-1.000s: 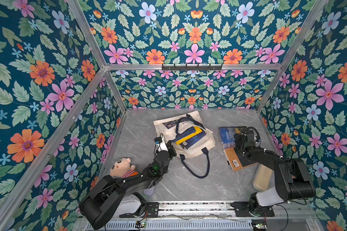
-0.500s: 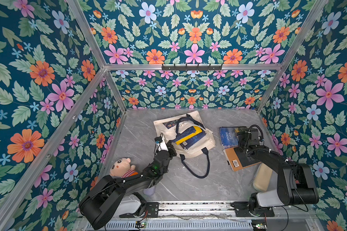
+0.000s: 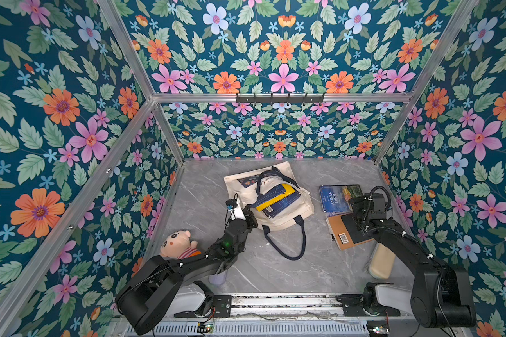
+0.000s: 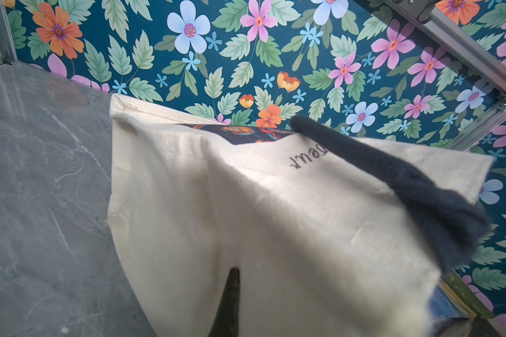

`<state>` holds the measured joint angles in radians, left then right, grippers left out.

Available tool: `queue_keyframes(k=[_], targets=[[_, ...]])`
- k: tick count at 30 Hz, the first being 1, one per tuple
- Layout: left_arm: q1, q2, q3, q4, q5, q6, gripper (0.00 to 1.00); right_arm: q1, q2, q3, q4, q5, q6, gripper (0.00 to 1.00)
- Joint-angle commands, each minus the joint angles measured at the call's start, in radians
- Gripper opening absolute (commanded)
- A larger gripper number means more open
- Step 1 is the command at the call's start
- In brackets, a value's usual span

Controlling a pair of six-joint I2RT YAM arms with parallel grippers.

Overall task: Take out the books from the canvas bag
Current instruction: Place the book on the book.

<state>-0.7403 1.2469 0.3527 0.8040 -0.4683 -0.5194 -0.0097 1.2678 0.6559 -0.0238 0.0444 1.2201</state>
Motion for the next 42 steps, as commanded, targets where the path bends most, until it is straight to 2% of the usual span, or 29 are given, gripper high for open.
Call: queue_keyframes(k=[1,11,25,37,42], targets=[[0.001,0.000,0.007,-0.002,0.016,0.005,0.00,-0.001,0.056,0.031,0.036,-0.018,-0.033,0.93],[0.001,0.000,0.008,-0.004,0.011,0.009,0.00,-0.007,0.226,0.092,0.129,-0.021,-0.014,0.92],[0.001,0.003,0.008,-0.006,0.012,0.009,0.00,-0.019,0.277,0.131,0.176,-0.025,-0.032,0.92],[0.001,-0.001,0.012,-0.011,0.015,0.009,0.00,-0.022,0.274,0.148,0.190,-0.043,-0.053,0.93],[0.001,-0.005,0.013,-0.013,0.016,0.009,0.00,-0.005,0.122,0.100,0.119,0.025,-0.093,0.95]])
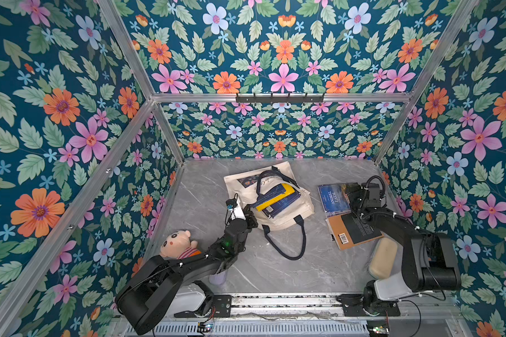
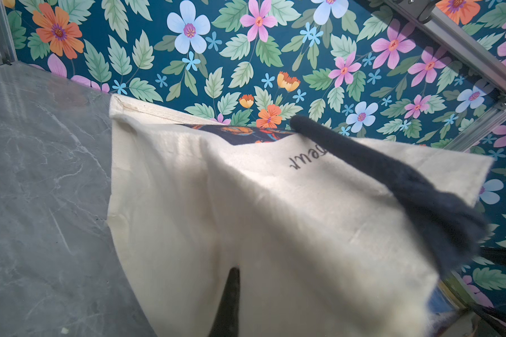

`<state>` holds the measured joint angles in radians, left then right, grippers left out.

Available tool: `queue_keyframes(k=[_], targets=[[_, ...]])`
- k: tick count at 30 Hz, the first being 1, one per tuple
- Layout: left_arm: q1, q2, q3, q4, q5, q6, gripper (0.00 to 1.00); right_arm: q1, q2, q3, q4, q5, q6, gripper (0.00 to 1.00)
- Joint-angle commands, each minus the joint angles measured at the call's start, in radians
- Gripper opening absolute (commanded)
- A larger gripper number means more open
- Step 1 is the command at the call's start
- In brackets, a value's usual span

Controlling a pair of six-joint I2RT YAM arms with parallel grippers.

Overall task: Take out the books from the canvas bag
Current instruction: Place the book on the book.

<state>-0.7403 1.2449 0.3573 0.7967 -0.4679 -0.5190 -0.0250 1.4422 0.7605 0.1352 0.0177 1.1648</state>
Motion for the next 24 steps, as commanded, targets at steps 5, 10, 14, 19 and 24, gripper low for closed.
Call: queue_keyframes(k=[5,10,14,19,24], targets=[[0.002,-0.001,0.009,-0.003,0.015,0.011,0.00,0.066,-0.155,-0.002,-0.148,-0.003,-0.091,0.95],[0.001,-0.011,0.004,0.006,0.047,0.014,0.00,0.210,-0.303,-0.106,-0.144,0.020,-0.091,0.93],[0.002,-0.022,-0.010,0.036,0.085,0.032,0.00,0.397,-0.428,-0.156,-0.164,0.156,-0.121,0.91],[0.001,-0.010,-0.023,0.082,0.157,0.057,0.00,0.596,-0.432,-0.192,-0.071,0.198,-0.117,0.87],[0.002,-0.004,-0.026,0.102,0.194,0.074,0.00,0.757,-0.320,-0.160,0.077,0.268,-0.160,0.84]])
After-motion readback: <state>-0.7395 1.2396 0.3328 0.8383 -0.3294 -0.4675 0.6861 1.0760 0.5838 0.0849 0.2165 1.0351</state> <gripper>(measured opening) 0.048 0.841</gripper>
